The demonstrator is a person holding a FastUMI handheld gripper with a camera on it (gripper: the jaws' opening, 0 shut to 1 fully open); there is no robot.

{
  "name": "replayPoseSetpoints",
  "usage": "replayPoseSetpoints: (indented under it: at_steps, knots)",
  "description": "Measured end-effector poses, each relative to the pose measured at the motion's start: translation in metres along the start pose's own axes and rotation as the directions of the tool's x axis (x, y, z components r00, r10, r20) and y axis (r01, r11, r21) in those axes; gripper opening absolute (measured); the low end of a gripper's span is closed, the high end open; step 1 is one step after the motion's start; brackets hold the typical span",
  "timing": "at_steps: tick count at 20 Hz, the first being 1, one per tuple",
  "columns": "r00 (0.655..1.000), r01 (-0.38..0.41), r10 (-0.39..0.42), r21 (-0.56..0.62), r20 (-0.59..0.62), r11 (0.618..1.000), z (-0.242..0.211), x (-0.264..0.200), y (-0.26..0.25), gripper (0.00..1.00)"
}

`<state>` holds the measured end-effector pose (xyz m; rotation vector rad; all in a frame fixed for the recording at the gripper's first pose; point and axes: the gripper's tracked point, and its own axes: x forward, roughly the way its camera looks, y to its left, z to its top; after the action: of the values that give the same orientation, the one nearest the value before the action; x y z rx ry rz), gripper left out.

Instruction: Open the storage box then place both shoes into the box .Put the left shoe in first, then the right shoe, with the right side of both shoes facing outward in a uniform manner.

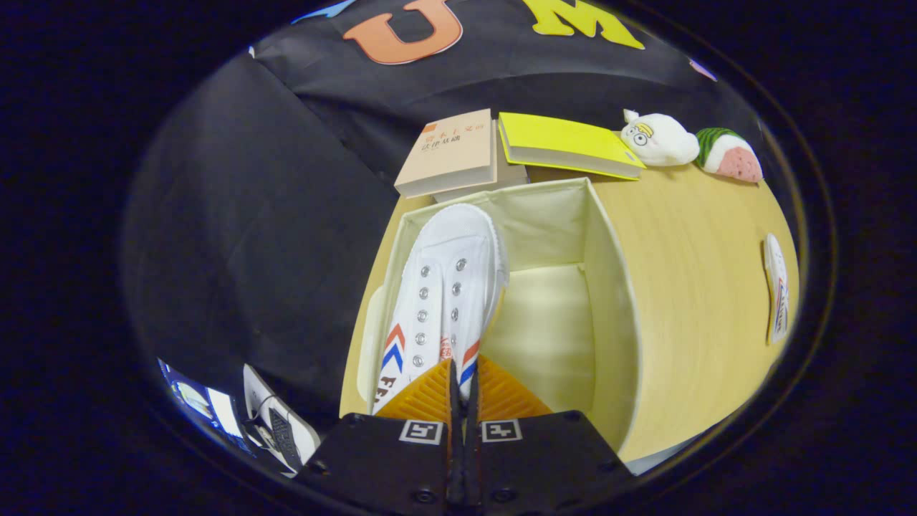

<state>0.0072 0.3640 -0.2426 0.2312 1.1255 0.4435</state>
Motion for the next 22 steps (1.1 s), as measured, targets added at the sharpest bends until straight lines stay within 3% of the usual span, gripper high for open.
replayPoseSetpoints:
  at_steps: [8,12,13,15,17,20,22]
  knots:
    - [1.000,0.003,-0.003,0.015,-0.027,1.000,-0.004,0.031,0.002,0.09]
    - [1.000,-0.022,0.021,-0.030,-0.014,0.999,0.005,0.040,0.011,0.33]
    - [1.000,-0.026,0.026,-0.040,-0.011,0.999,0.005,0.038,0.013,0.53]
    - [0.999,-0.028,0.030,-0.066,0.032,0.997,0.011,0.024,0.013,0.68]
    - [0.996,-0.028,0.035,-0.087,0.081,0.996,0.015,0.003,0.008,0.68]
    - [0.986,-0.008,0.029,-0.128,0.164,0.992,0.022,-0.036,-0.006,0.86]
    - [0.975,0.012,0.023,-0.157,0.220,0.988,0.026,-0.063,-0.019,0.88]
